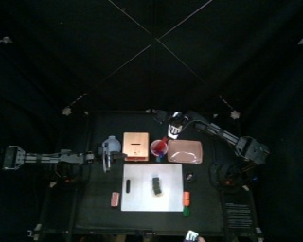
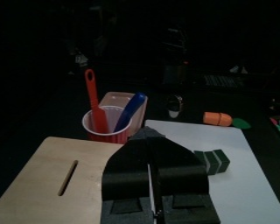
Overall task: Place sushi on board then cut the sushi with the knife then place the pieces on the plate
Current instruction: Pick knife at handle with right hand
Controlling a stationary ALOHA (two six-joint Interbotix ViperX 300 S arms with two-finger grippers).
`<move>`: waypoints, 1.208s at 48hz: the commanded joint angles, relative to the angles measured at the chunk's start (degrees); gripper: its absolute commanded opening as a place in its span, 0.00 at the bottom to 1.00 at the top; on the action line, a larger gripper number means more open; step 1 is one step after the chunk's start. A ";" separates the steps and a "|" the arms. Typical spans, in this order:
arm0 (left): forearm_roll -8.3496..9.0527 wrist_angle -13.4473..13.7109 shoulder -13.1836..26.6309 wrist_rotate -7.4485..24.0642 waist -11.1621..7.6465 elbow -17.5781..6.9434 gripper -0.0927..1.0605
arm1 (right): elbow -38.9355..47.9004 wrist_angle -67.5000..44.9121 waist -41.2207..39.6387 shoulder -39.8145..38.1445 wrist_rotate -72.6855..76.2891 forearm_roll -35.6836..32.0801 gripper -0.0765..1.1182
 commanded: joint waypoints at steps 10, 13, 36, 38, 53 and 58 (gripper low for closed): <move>-0.09 -0.53 0.00 0.00 0.35 -1.23 0.06 | -10.37 8.53 -0.09 7.56 -3.60 0.97 0.86; -0.09 -0.53 0.09 0.00 0.26 -1.14 0.06 | -11.43 9.32 -0.09 9.14 -3.87 0.97 0.86; -0.09 -0.53 0.09 0.09 0.35 -0.44 0.06 | -12.66 12.92 0.00 14.50 -4.04 0.44 0.86; -0.09 -0.53 0.09 0.09 0.35 -0.44 0.06 | -12.13 12.92 0.09 14.50 -4.04 0.53 0.86; -0.09 -0.44 0.09 0.09 0.70 -0.44 0.06 | -10.02 12.92 0.44 14.59 -4.04 -0.53 0.86; -0.09 -0.44 0.09 0.00 0.70 -0.44 0.06 | -10.02 12.92 0.44 14.94 -4.04 -0.09 0.86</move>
